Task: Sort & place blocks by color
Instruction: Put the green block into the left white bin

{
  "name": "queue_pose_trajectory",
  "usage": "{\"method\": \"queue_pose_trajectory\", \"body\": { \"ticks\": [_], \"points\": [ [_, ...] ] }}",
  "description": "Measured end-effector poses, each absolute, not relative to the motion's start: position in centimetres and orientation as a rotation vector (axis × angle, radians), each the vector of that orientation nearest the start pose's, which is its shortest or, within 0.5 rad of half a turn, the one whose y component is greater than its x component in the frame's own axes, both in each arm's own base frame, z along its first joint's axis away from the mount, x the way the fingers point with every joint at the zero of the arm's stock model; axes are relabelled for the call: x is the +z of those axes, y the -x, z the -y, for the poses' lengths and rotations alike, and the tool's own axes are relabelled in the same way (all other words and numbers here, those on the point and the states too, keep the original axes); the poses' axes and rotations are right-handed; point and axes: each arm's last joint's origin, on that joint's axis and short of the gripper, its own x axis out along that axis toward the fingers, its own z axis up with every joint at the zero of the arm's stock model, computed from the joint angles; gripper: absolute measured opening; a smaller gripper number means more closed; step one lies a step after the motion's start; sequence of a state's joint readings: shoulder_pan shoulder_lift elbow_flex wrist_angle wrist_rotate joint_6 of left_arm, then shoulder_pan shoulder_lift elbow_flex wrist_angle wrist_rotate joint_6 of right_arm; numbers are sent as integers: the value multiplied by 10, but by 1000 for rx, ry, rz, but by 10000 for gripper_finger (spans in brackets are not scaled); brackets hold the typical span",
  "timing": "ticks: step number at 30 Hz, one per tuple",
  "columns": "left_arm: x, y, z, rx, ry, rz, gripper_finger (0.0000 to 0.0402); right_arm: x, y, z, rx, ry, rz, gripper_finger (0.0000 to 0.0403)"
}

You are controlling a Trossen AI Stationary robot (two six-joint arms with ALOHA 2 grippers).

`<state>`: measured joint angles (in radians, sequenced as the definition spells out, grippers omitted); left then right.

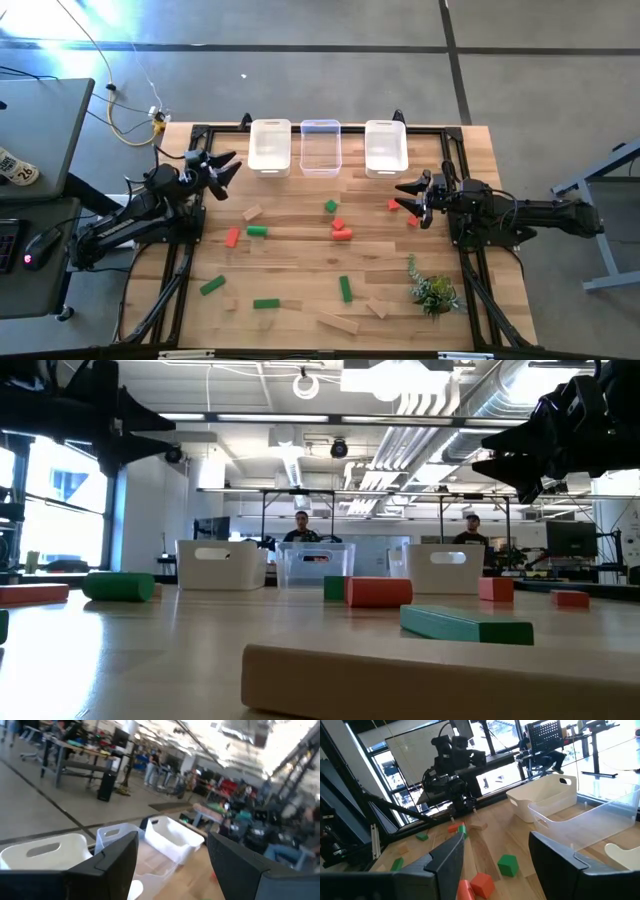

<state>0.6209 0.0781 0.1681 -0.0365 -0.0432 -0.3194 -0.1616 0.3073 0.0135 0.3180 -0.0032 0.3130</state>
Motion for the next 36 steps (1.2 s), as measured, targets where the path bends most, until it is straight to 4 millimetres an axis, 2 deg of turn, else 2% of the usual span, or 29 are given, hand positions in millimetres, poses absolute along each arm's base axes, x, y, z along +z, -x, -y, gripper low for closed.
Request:
{"method": "queue_pose_trajectory", "body": {
  "ticks": [12,19,23,28,36],
  "points": [
    [268,-86,-56,463,20,-131,227,172,-115,19,-154,-310,49,210],
    [298,-95,-62,422,-22,-299,227,172,-115,19,-153,-310,48,210],
    [312,-102,-66,376,41,-461,227,172,-115,19,-153,-310,49,210],
    [318,-110,-69,325,58,-649,227,172,-115,19,-154,-310,48,210],
    [306,-124,-61,238,126,-720,227,172,-115,19,-153,-310,49,210]
  ]
}}
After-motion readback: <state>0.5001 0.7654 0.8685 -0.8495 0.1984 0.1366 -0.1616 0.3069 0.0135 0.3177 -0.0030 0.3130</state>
